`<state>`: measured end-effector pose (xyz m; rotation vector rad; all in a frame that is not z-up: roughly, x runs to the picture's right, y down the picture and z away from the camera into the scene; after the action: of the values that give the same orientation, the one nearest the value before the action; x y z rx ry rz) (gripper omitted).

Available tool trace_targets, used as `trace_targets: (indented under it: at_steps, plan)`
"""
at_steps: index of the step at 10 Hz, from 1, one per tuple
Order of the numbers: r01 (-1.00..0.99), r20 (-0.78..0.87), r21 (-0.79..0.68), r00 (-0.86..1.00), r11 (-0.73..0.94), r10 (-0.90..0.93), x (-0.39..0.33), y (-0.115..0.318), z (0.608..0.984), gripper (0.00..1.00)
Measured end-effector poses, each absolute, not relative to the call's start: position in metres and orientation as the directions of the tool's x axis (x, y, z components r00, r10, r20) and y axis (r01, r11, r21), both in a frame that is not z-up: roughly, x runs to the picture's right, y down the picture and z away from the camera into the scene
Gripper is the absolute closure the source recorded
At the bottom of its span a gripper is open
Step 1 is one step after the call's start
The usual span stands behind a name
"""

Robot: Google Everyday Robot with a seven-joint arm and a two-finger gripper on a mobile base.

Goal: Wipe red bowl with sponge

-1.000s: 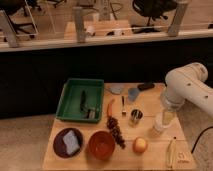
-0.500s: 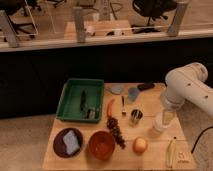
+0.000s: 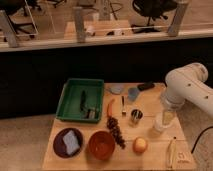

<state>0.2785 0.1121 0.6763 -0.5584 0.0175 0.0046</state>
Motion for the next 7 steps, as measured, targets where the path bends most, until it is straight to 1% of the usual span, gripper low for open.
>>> trace_targets:
  at_steps: [4, 7]
  plan:
    - [0.216, 0.145, -0.496, 0.976, 0.841, -0.165, 0.219, 0.13, 0.661, 0.2]
    - [0.346, 0.276, -0.459, 0.931, 0.819, -0.239, 0.184, 0.146, 0.65, 0.2]
